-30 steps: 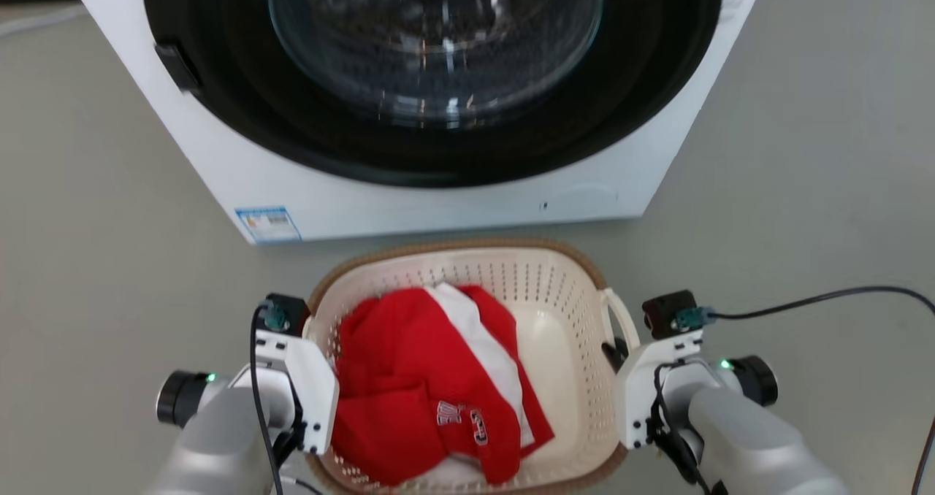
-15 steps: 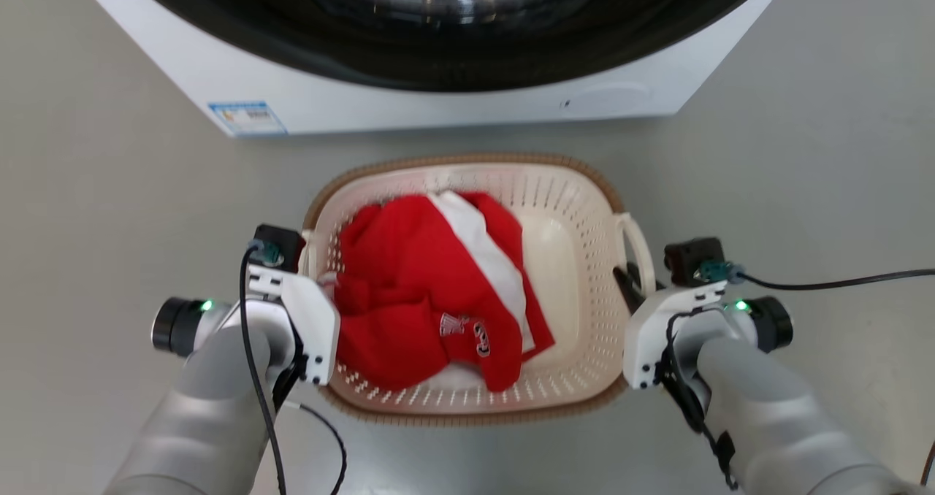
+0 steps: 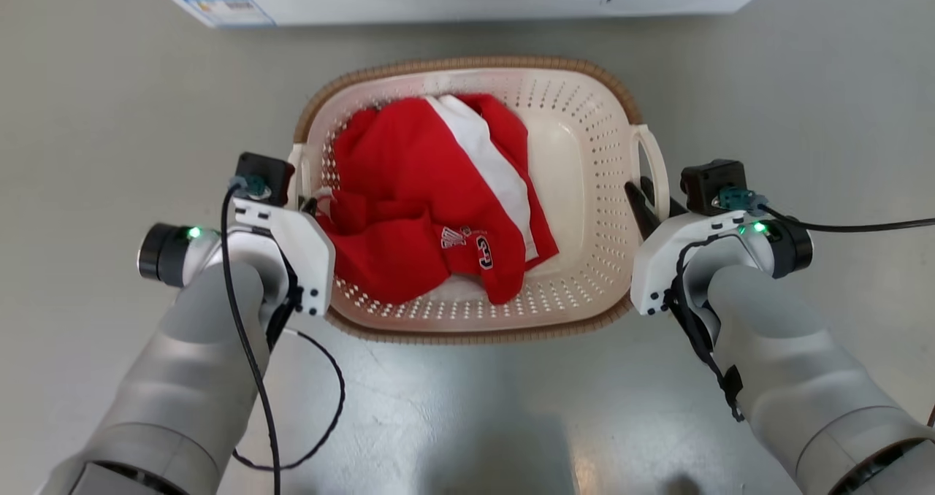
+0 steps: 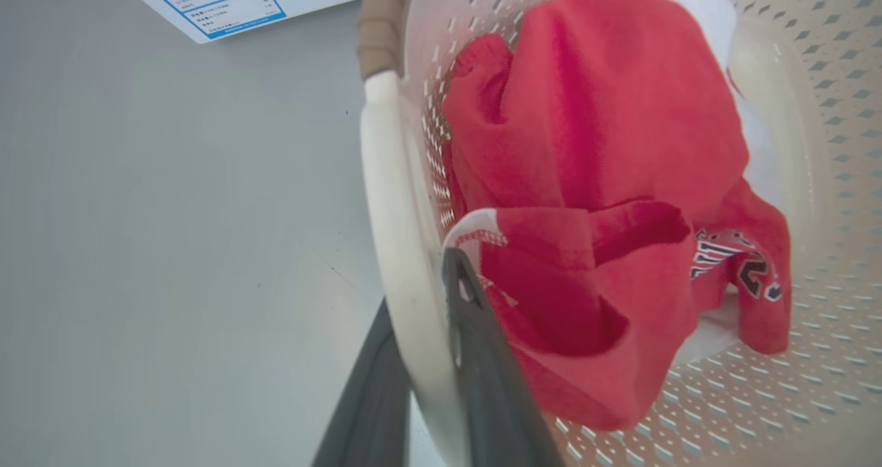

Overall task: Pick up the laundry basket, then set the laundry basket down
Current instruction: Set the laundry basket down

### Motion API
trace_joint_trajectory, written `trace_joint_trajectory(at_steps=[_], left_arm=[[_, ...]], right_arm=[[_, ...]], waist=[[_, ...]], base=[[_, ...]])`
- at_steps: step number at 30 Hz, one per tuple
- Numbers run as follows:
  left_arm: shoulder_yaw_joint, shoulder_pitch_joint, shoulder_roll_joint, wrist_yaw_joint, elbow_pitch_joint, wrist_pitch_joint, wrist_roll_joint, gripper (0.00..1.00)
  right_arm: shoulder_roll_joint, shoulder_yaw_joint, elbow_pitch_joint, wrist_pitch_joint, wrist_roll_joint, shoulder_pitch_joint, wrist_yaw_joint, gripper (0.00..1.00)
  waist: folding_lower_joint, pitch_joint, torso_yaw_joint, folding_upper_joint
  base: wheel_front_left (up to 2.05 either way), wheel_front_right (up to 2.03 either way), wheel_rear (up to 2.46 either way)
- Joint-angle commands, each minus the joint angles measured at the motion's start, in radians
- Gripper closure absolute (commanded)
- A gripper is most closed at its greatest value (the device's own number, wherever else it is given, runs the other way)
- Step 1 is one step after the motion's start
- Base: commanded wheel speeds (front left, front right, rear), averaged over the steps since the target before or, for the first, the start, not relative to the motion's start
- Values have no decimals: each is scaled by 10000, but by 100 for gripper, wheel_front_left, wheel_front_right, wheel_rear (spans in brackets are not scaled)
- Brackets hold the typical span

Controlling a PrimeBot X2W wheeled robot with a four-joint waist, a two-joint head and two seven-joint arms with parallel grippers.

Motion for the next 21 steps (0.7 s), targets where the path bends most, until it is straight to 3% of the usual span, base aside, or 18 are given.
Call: trace_joint_trajectory(at_steps=[1, 14, 21], left_arm=[[82, -274, 657, 158, -11, -114, 79, 100], [38, -1085, 1014, -14, 32, -697, 14, 100], [43, -1350, 933, 78, 53, -898, -73, 100]], right_arm=[[42, 80, -53, -173, -218, 110, 77, 100], [42, -1174, -676, -180, -1525, -19, 77, 100], [42, -2029, -977, -180, -2321, 41, 77, 100]], waist=[[0, 299, 14, 0], [0, 1288, -46, 0], [0, 1609, -4, 0]], base=[[0, 0, 0], [0, 0, 0], [0, 0, 0]])
